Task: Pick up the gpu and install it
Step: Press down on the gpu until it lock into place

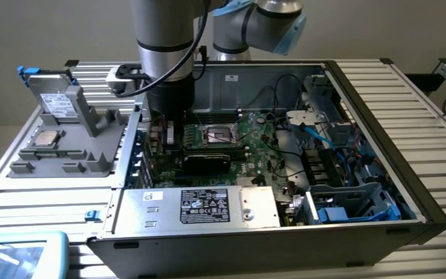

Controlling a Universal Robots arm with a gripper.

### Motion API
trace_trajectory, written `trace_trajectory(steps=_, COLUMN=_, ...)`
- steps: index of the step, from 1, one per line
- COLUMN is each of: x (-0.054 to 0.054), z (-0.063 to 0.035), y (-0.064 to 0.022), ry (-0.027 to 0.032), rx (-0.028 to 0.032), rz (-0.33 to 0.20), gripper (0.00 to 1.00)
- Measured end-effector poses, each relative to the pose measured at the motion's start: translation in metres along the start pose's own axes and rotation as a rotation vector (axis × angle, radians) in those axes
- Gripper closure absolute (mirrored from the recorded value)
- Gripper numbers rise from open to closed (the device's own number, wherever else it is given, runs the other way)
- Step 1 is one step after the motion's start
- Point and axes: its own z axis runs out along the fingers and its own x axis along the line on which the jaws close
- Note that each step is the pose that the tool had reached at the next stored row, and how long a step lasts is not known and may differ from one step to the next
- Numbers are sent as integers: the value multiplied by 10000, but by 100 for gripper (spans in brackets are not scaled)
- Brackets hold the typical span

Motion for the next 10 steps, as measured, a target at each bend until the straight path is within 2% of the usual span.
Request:
trace_trajectory(steps=2, x=1, z=-7, y=3, ry=-7, rx=5, rz=3, gripper=88)
trace_trajectory(steps=3, x=1, z=-39, y=6, ry=-30, rx=16, rz=6, gripper=88)
trace_trajectory(steps=6, x=9, z=-170, y=10, ry=-16, rx=12, rz=4, gripper=88)
trace_trajectory(steps=7, x=9, z=-179, y=5, ry=-15, rx=13, rz=2, gripper=88)
trace_trajectory(steps=10, x=0, z=-183, y=-112, ry=-13, rx=12, rz=3, gripper=88)
